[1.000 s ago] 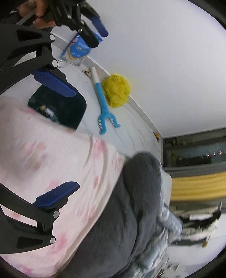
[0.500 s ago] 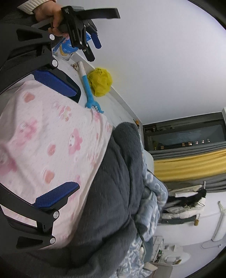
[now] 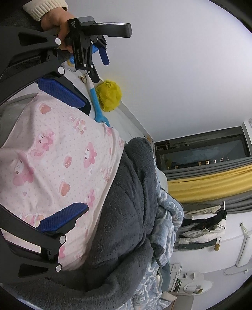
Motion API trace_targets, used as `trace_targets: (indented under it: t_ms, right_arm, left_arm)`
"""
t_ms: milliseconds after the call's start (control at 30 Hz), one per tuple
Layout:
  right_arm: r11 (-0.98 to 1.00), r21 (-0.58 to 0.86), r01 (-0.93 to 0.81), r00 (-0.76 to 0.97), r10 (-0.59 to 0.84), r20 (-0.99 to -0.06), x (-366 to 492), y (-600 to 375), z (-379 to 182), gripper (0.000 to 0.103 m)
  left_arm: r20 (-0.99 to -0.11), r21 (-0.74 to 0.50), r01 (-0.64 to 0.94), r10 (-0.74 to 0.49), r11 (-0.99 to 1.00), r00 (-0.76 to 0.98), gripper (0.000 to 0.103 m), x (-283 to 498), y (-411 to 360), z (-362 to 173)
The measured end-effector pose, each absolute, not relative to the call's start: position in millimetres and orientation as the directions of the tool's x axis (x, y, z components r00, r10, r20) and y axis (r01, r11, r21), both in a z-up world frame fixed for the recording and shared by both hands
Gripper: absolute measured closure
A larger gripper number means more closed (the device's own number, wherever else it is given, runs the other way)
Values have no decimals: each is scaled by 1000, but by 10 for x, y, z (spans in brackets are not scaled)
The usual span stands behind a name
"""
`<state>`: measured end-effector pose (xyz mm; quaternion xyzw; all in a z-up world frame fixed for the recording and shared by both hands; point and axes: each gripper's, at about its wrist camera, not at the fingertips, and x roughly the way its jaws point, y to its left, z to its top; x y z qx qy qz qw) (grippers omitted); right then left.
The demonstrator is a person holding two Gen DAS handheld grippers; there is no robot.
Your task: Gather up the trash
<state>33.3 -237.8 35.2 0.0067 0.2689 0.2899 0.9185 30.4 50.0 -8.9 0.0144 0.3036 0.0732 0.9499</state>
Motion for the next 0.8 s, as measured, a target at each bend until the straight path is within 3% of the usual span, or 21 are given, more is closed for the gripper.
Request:
trace_targets:
  t_ms: [800]
  right_arm:
    - [829,166,-534,684,539,-491,323,-2338,352,3]
  left_arm:
    - [-578,58,-137,145,989,803,3,295,539,-89]
